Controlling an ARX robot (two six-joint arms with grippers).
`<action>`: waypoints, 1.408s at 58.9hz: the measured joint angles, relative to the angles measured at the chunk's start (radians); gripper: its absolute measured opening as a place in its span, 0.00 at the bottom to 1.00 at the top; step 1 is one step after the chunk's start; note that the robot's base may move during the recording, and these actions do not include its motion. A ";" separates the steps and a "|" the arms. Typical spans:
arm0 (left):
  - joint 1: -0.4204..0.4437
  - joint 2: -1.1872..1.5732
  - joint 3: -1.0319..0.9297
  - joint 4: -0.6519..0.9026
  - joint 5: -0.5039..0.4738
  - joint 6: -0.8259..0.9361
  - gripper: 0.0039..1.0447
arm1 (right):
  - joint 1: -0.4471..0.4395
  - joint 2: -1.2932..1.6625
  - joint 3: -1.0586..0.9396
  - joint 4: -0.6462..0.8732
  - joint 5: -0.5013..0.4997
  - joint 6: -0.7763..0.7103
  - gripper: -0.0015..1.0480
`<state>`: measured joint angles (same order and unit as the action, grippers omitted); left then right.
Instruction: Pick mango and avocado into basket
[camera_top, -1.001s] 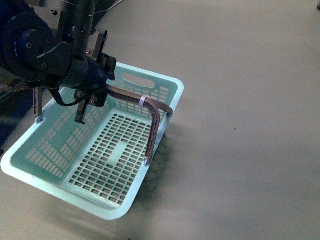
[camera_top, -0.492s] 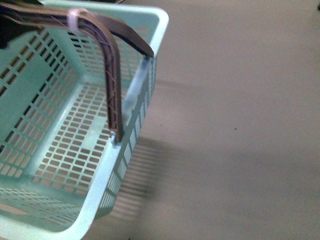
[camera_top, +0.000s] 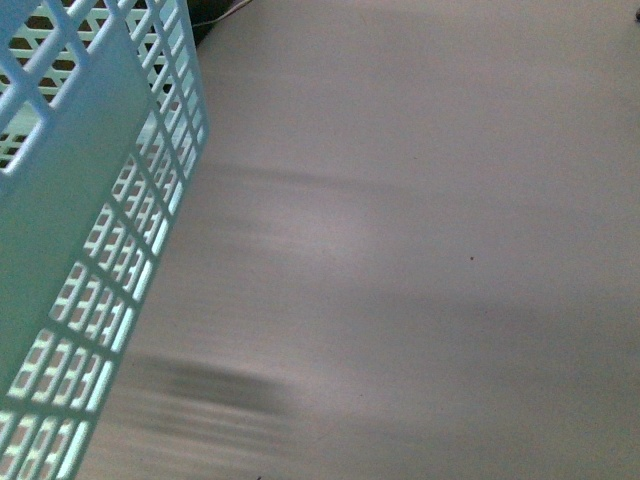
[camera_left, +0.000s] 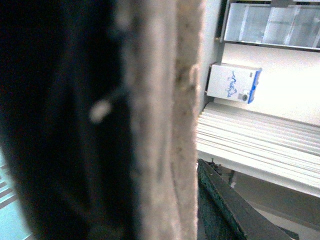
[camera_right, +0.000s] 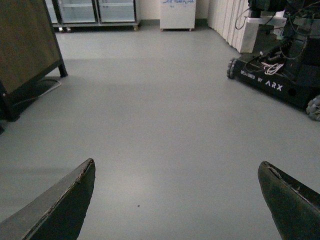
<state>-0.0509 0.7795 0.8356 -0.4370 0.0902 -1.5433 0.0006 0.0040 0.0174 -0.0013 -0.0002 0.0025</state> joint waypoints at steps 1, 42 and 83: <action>0.000 -0.002 0.003 0.000 0.003 0.000 0.24 | 0.000 0.000 0.000 0.000 0.000 0.000 0.92; 0.002 0.010 0.006 -0.003 0.007 0.005 0.04 | 0.000 0.000 0.000 0.000 0.000 0.000 0.92; 0.002 0.010 0.006 -0.004 0.007 0.005 0.04 | 0.000 0.000 0.000 0.000 0.000 0.000 0.92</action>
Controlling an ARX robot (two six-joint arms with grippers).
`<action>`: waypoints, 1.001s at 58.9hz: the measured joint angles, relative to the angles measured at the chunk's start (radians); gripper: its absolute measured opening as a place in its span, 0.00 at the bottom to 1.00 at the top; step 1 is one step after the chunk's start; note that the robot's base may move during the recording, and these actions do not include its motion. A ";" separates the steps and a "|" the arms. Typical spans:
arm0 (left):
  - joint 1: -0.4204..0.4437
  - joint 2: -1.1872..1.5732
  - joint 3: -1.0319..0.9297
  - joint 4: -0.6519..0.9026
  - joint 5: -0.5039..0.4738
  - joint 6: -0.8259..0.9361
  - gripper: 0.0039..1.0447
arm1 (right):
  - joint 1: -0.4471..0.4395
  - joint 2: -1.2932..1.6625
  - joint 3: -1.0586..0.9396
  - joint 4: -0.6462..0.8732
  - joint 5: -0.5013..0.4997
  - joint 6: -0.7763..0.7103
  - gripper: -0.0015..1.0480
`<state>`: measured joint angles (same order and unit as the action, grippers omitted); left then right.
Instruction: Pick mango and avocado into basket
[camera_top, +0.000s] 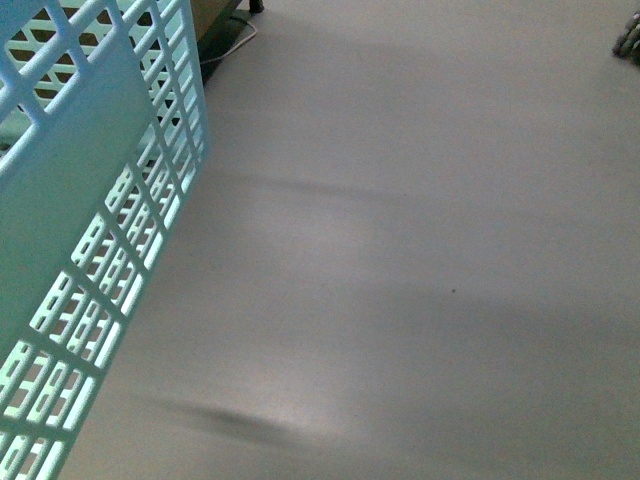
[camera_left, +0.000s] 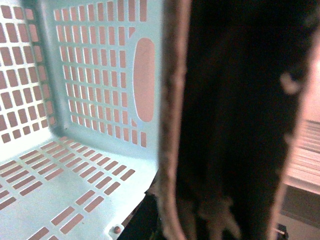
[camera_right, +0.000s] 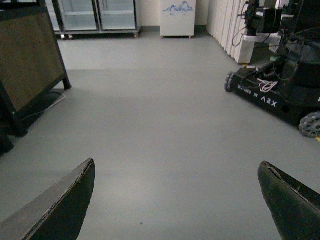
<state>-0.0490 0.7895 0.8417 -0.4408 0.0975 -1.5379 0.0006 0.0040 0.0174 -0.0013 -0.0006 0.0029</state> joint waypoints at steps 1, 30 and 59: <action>0.000 0.000 0.000 0.000 0.000 0.000 0.04 | 0.000 0.000 0.000 0.000 0.000 0.000 0.92; 0.000 0.000 0.000 0.000 0.000 0.000 0.04 | 0.000 0.000 0.000 0.000 0.000 0.000 0.92; 0.000 0.000 0.000 0.000 0.000 0.000 0.04 | 0.000 0.000 0.000 0.000 0.000 0.000 0.92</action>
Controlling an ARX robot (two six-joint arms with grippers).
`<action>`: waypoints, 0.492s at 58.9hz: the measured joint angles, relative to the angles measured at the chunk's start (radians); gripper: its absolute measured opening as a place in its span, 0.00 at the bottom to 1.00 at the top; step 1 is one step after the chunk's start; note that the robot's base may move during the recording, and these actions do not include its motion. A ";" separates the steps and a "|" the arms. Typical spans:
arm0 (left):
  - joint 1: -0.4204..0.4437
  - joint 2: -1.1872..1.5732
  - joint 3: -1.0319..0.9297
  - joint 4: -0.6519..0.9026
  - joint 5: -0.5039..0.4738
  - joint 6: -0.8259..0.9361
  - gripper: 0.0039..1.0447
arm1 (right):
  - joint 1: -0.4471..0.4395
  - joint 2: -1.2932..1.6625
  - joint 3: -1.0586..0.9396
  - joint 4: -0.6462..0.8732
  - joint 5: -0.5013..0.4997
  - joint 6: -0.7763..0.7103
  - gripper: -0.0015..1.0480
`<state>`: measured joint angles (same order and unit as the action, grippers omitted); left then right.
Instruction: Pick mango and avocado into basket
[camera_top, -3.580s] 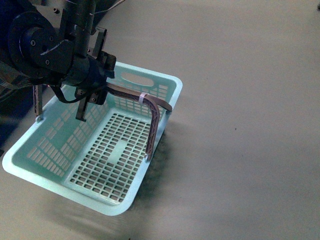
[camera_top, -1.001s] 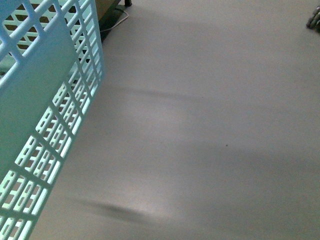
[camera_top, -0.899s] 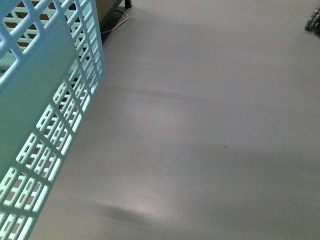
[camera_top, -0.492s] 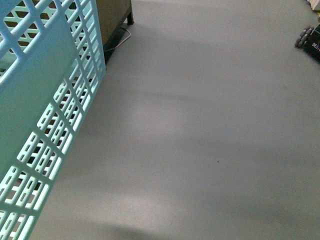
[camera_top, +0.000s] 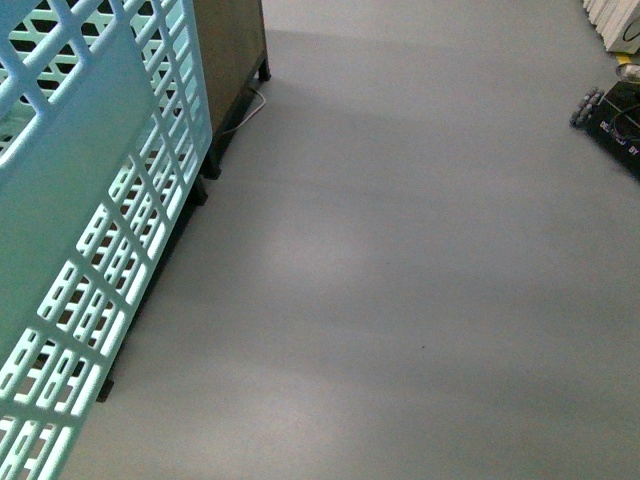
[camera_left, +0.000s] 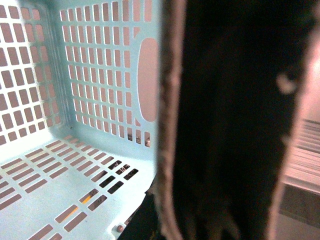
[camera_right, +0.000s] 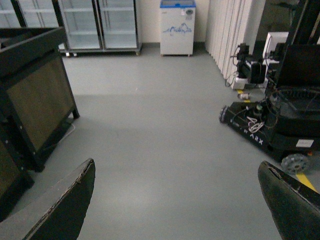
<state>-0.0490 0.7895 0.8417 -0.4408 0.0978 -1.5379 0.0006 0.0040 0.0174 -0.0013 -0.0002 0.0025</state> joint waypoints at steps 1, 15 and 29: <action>0.000 0.000 0.000 0.000 0.000 0.000 0.04 | 0.000 0.000 0.000 0.000 0.000 0.000 0.92; 0.000 0.000 0.000 0.000 0.000 0.000 0.04 | 0.000 0.000 0.000 0.000 0.000 0.000 0.92; 0.000 0.000 0.000 0.000 0.000 0.000 0.04 | 0.000 0.000 0.000 0.000 0.000 0.000 0.92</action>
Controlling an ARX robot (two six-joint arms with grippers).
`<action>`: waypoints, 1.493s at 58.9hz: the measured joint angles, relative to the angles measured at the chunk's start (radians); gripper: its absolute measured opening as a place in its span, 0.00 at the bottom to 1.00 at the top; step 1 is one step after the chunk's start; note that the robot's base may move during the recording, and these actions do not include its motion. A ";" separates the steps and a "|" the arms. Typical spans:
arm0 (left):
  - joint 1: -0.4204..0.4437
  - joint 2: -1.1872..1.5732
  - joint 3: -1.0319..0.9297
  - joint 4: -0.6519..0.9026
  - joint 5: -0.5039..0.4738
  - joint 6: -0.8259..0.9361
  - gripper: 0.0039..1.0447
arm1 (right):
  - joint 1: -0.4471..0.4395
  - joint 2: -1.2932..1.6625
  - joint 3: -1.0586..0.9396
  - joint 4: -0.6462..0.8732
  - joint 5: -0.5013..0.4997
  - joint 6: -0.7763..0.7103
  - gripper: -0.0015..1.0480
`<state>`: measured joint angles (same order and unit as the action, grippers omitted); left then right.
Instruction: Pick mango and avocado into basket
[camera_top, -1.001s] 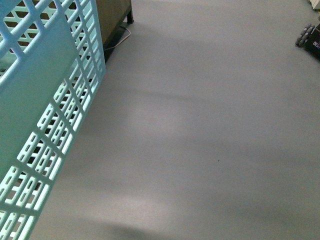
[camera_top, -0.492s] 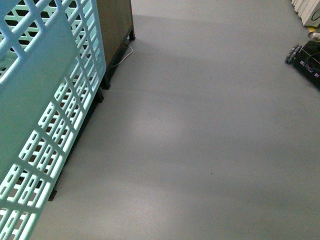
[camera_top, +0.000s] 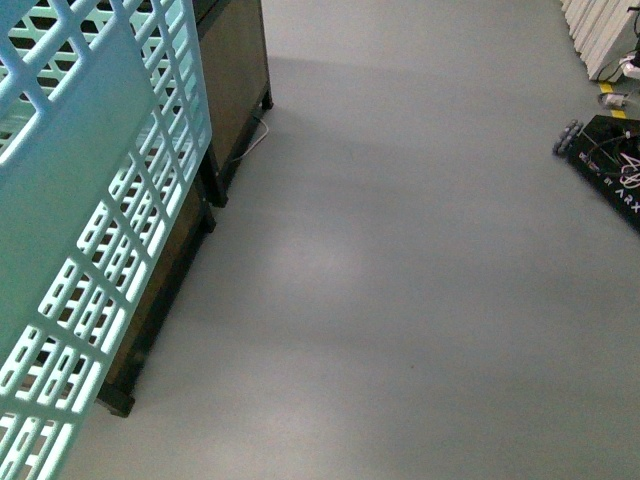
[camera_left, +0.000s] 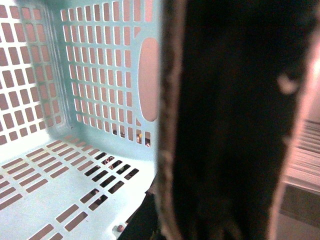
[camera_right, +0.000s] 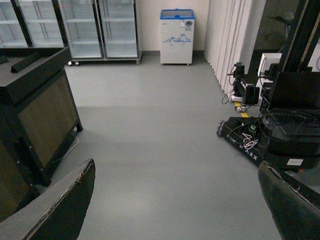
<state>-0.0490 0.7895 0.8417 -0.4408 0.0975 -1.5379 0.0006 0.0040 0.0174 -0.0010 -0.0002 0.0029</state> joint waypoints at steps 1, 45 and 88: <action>0.000 0.000 0.000 0.000 0.000 0.000 0.04 | 0.000 0.000 0.000 0.000 0.000 0.000 0.92; 0.000 -0.003 0.000 0.000 0.004 -0.003 0.04 | 0.000 0.000 0.000 0.000 0.003 0.000 0.92; 0.000 -0.002 0.000 0.000 0.002 -0.001 0.04 | 0.000 -0.001 0.000 0.000 0.001 0.000 0.92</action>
<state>-0.0486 0.7872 0.8417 -0.4408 0.0998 -1.5391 0.0010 0.0032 0.0174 -0.0013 0.0006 0.0029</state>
